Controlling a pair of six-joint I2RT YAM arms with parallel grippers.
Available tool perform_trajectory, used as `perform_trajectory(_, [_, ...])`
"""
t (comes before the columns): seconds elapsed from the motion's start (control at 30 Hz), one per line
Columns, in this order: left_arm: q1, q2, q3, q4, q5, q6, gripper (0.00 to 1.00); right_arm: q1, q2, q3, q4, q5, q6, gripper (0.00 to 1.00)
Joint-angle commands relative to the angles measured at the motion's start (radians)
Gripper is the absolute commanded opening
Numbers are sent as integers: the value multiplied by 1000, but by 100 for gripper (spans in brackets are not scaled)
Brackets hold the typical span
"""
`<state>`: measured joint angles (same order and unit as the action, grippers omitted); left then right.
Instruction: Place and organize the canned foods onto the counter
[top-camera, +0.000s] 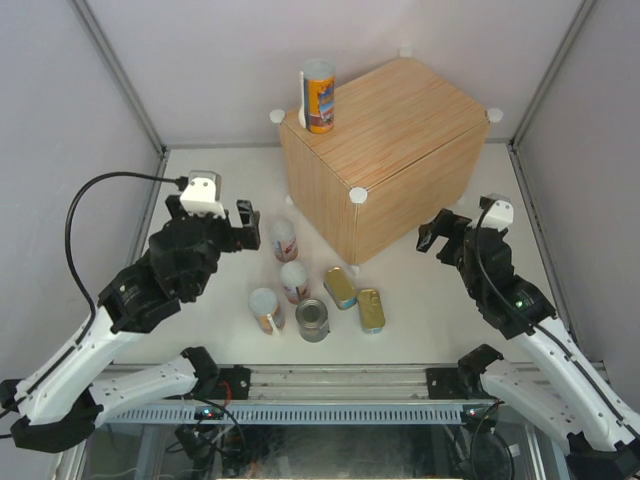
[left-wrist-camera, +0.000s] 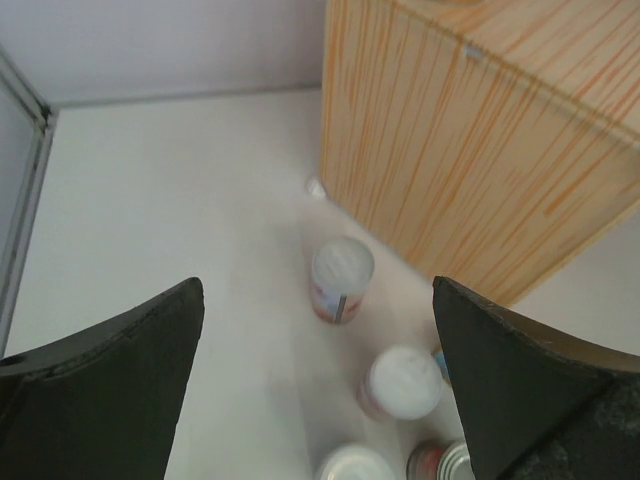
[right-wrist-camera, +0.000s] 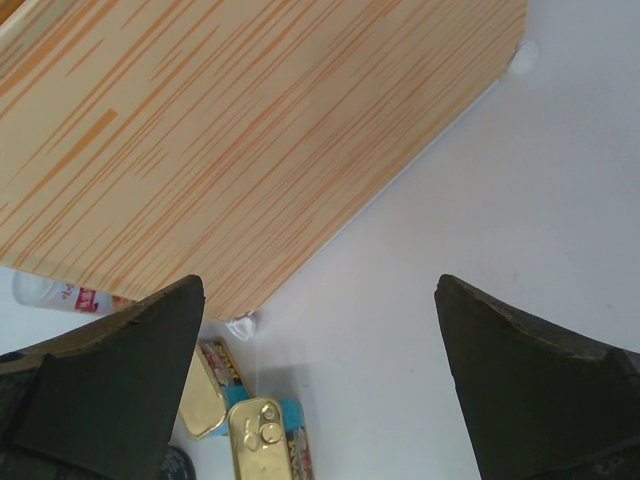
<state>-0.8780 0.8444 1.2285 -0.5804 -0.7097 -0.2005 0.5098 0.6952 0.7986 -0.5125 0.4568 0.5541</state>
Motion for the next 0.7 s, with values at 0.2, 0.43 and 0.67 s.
perform_trajectory(0.2, [-19, -31, -132, -278, 188, -270, 100, -19, 9, 9, 24, -96, 15, 100])
perform_trajectory(0.43, [-43, -53, -259, -291, 260, -388, 100, -33, 14, 8, 2, -115, 25, 100])
perform_trajectory(0.67, [-55, -40, -293, -326, 290, -442, 100, -36, 31, 9, 15, -133, 35, 100])
